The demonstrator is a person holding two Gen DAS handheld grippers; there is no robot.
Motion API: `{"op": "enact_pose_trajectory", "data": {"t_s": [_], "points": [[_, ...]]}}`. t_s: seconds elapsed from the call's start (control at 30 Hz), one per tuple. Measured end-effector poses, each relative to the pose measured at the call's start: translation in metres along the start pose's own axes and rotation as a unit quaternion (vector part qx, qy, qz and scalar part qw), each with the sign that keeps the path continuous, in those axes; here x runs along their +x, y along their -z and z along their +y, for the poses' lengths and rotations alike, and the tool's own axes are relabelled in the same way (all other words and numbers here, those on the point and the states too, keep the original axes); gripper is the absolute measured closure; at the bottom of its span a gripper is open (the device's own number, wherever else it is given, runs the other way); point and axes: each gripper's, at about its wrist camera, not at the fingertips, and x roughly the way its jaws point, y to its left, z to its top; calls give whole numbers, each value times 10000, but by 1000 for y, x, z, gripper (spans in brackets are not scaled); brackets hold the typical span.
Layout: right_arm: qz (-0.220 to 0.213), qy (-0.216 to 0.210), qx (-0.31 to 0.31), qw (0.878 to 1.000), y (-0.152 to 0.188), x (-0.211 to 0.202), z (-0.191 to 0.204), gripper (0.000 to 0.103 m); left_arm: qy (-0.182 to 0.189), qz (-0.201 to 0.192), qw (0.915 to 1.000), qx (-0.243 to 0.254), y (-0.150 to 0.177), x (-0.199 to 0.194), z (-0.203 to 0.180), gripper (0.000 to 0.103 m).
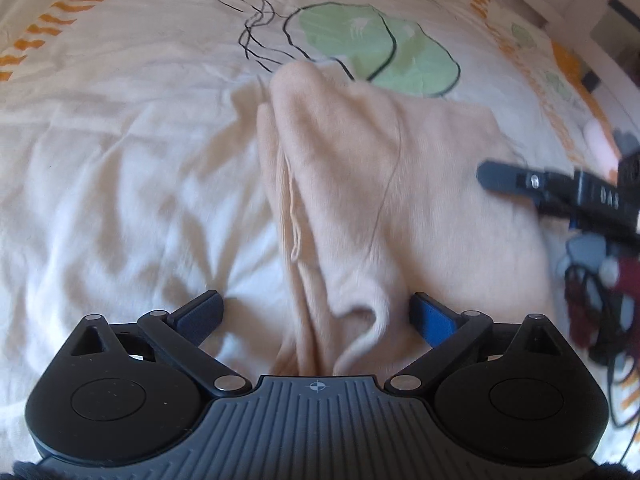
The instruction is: Fold small clothes
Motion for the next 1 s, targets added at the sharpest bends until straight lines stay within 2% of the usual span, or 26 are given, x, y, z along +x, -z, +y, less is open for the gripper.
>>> {"op": "enact_pose_trajectory", "data": {"t_s": [0.07,0.2,0.4,0.5,0.53,0.57,0.6,0.67,0.73,0.8,0.9,1.0], "points": [[-2,35,-56,10000,1,1,2,1,-26,-12,10000,73,1,-1,0,3],[-17,57,-36,10000,1,2,4,0,77,-94,9999,-92,-2,0,3,2],[-107,-201,230,9995,0,6,0,0,330,-213,9989,-265,-4,5,-1,3],[-25,-334,187,9993,-2,11,3,2,626,-321,9969,-338,-5,6,-3,19],[12,-379,167,9991,-3,13,4,4,696,-333,9964,-351,-5,6,-4,25],[65,-429,162,9989,-4,15,6,15,786,-332,9957,-356,-6,7,-4,30],[106,-423,178,9989,-4,17,7,33,846,-337,9951,-385,-7,8,-6,34],[133,-427,223,9987,-5,18,7,51,885,-376,9944,-435,-7,8,-4,47],[94,-552,262,9981,-4,16,6,53,1039,-428,9919,-599,-7,6,0,68],[43,-342,58,9994,-4,10,13,56,1172,-485,9895,-691,-7,3,1,71],[-55,-39,-209,9998,-7,-8,25,60,1189,-561,9902,-464,-8,-2,-12,71],[-110,207,-445,9987,-10,-32,33,61,1588,-502,9848,-498,-7,1,-25,71]]}}
